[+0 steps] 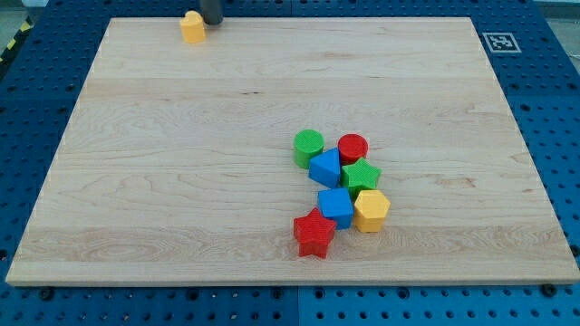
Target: Move the yellow heart left a bit
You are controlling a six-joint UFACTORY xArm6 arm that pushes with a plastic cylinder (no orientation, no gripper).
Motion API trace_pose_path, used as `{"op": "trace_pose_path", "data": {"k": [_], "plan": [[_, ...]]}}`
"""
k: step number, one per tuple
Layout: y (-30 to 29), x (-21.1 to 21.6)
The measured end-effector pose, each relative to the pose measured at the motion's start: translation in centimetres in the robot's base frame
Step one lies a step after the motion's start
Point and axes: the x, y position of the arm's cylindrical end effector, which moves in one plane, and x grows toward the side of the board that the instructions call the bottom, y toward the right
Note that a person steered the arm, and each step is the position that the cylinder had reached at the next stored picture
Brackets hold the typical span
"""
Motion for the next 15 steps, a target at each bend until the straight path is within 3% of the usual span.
{"op": "trace_pose_path", "data": {"k": [8,15], "plan": [[1.0,1.6],[-3.5,2.7]]}}
